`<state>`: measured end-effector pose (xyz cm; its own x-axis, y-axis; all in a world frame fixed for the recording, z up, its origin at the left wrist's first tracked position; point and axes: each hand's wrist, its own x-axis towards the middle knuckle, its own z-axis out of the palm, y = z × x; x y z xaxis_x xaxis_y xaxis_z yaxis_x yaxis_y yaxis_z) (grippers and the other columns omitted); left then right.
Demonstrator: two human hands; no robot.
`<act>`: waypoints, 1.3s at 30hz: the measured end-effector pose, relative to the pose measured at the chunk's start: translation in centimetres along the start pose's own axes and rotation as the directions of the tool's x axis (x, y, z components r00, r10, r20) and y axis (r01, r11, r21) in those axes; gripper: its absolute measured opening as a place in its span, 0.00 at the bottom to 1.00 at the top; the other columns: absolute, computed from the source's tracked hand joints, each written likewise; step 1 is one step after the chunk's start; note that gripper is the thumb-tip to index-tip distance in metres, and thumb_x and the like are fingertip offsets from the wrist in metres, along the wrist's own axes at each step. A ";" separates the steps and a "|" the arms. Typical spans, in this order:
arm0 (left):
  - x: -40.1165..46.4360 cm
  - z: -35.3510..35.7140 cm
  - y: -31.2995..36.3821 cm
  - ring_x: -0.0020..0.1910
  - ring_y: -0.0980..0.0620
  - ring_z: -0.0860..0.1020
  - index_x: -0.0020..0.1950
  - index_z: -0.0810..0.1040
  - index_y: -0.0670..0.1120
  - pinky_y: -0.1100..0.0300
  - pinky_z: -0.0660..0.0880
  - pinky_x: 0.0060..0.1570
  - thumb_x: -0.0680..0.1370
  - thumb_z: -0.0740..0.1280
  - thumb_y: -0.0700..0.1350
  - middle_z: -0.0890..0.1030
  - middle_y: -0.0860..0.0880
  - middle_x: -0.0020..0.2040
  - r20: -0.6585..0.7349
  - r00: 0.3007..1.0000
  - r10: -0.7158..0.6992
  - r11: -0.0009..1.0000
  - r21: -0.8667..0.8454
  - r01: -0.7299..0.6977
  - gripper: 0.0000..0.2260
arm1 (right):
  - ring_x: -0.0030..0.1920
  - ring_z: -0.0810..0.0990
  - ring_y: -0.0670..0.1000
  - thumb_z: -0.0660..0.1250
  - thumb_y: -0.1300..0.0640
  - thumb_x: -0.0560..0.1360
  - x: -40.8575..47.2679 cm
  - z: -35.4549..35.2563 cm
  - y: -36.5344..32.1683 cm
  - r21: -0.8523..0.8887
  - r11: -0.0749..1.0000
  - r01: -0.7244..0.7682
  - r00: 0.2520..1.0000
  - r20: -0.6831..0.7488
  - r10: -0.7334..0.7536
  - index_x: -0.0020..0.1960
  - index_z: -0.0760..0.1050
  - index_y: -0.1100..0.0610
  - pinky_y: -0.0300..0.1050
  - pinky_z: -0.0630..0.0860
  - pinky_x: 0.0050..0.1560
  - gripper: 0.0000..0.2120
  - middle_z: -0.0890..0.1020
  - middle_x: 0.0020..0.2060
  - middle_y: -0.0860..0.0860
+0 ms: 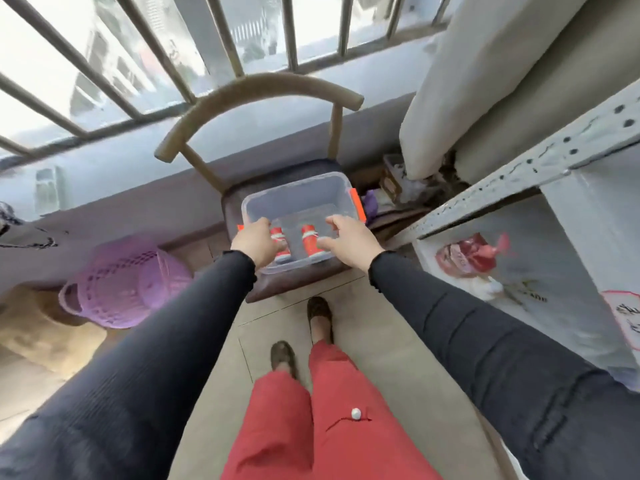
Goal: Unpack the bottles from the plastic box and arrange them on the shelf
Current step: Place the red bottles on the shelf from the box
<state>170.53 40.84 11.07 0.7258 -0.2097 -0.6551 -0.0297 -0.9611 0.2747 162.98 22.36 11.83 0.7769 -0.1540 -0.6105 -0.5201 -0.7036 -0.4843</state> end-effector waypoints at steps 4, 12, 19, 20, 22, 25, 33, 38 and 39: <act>6.0 1.3 -0.6 0.62 0.41 0.77 0.71 0.68 0.39 0.55 0.71 0.50 0.82 0.62 0.46 0.77 0.40 0.65 0.126 0.992 -0.021 0.990 0.138 0.003 0.19 | 0.69 0.73 0.60 0.65 0.47 0.79 6.5 2.6 0.5 -0.114 0.989 -0.090 0.988 0.119 0.103 0.73 0.68 0.60 0.51 0.70 0.65 0.27 0.74 0.70 0.59; 15.2 4.4 -0.1 0.63 0.42 0.78 0.66 0.77 0.39 0.54 0.74 0.54 0.83 0.60 0.52 0.80 0.42 0.63 0.334 0.943 -0.004 0.907 0.397 -0.137 0.19 | 0.63 0.78 0.61 0.74 0.46 0.73 15.7 9.9 2.7 -0.174 0.925 -0.336 0.898 0.238 0.371 0.74 0.60 0.60 0.50 0.75 0.57 0.38 0.77 0.65 0.59; 18.0 6.1 0.0 0.52 0.44 0.83 0.58 0.81 0.41 0.54 0.81 0.52 0.77 0.71 0.55 0.84 0.44 0.53 0.471 0.881 -0.057 0.873 0.451 -0.185 0.19 | 0.62 0.78 0.63 0.76 0.48 0.71 19.0 13.7 4.3 -0.181 0.910 -0.374 0.888 0.215 0.408 0.74 0.57 0.57 0.55 0.76 0.58 0.41 0.77 0.64 0.59; 18.1 6.2 -0.1 0.51 0.45 0.84 0.57 0.81 0.41 0.54 0.81 0.51 0.77 0.71 0.54 0.84 0.44 0.53 0.482 0.874 -0.060 0.864 0.464 -0.197 0.18 | 0.62 0.78 0.63 0.76 0.49 0.71 19.1 13.6 4.3 -0.180 0.915 -0.361 0.890 0.225 0.396 0.73 0.57 0.57 0.54 0.75 0.57 0.39 0.77 0.63 0.59; 18.0 6.2 -0.3 0.45 0.46 0.83 0.56 0.81 0.42 0.56 0.81 0.48 0.75 0.72 0.53 0.84 0.45 0.50 0.500 0.864 -0.062 0.848 0.483 -0.219 0.17 | 0.60 0.79 0.63 0.74 0.52 0.72 18.6 12.7 4.2 -0.171 0.924 -0.343 0.897 0.231 0.376 0.72 0.58 0.57 0.53 0.75 0.54 0.36 0.78 0.61 0.58; 16.9 5.1 -0.4 0.40 0.46 0.80 0.55 0.81 0.42 0.57 0.80 0.39 0.74 0.74 0.51 0.84 0.44 0.50 0.484 0.875 -0.032 0.888 0.415 -0.197 0.16 | 0.55 0.80 0.61 0.73 0.52 0.70 16.5 10.1 4.0 0.019 0.942 -0.334 0.923 0.210 0.323 0.69 0.60 0.55 0.53 0.77 0.55 0.33 0.79 0.57 0.56; 7.9 -5.2 7.2 0.49 0.52 0.81 0.57 0.79 0.48 0.57 0.77 0.51 0.70 0.78 0.48 0.81 0.52 0.49 0.230 0.894 0.385 0.893 -0.338 -0.298 0.18 | 0.61 0.79 0.58 0.67 0.60 0.78 0.3 -1.4 3.8 0.921 0.387 -0.045 0.960 -0.067 0.271 0.71 0.66 0.52 0.50 0.79 0.58 0.23 0.79 0.61 0.56; -4.2 -8.7 19.0 0.52 0.47 0.82 0.66 0.74 0.51 0.47 0.80 0.56 0.74 0.73 0.44 0.79 0.49 0.54 0.197 0.703 0.683 0.647 -0.609 -0.458 0.21 | 0.47 0.81 0.56 0.65 0.57 0.76 -14.7 -8.5 4.6 0.949 -0.084 0.305 0.903 -0.260 0.342 0.65 0.72 0.58 0.51 0.81 0.45 0.18 0.80 0.48 0.57; -7.1 -8.6 21.4 0.50 0.48 0.81 0.67 0.73 0.50 0.47 0.81 0.54 0.74 0.73 0.43 0.78 0.48 0.54 0.194 0.652 0.733 0.597 -0.643 -0.480 0.22 | 0.44 0.81 0.55 0.64 0.54 0.77 -17.9 -9.6 4.7 0.923 -0.123 0.365 0.886 -0.304 0.350 0.63 0.73 0.59 0.51 0.80 0.43 0.17 0.80 0.46 0.57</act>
<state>170.64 23.30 27.62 0.3181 -0.8759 -0.3628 0.0757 -0.3580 0.9306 150.03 15.12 26.50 0.6144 -0.5934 -0.5200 0.0199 0.6705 -0.7417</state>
